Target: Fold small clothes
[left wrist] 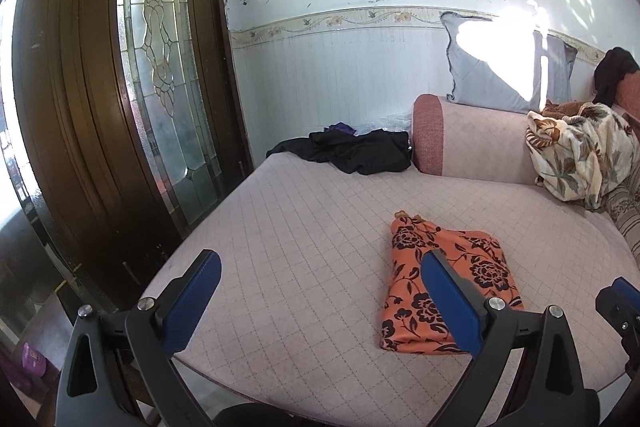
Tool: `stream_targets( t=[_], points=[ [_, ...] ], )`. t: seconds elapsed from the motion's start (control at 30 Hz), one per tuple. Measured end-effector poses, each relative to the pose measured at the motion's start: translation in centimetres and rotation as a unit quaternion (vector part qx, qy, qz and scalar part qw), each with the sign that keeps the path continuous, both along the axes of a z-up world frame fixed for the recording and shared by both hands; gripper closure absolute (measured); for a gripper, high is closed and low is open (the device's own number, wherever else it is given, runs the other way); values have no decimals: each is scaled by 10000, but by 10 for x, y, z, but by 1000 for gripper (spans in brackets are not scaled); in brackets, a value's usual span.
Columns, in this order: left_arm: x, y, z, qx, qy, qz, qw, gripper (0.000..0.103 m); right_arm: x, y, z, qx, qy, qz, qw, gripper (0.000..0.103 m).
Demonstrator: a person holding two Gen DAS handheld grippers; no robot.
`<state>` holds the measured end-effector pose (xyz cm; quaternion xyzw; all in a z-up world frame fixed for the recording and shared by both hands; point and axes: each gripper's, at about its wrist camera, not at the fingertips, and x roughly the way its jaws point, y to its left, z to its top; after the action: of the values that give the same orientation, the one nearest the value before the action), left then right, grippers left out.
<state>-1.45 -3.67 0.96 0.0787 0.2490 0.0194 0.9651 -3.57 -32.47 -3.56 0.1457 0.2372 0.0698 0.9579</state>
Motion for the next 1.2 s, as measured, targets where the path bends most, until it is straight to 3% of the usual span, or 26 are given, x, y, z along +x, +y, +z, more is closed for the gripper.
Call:
stream_targets(
  t=[0.2,0.6,0.93,1.2],
  points=[
    [-4,-1,4,111,-157,-39,9998,3,0,4,-1,36,-13,47,10000,41],
    [2,2,0,-20,129,-173,9998,3,4,9,-6,-22,66,80,9999,41],
    [-1,0,-3,-41,102,-376,9992,3,6,14,-9,-103,90,123,9998,41],
    [7,1,-9,-273,221,-656,9972,3,11,16,-14,-178,179,85,9996,41]
  ],
)
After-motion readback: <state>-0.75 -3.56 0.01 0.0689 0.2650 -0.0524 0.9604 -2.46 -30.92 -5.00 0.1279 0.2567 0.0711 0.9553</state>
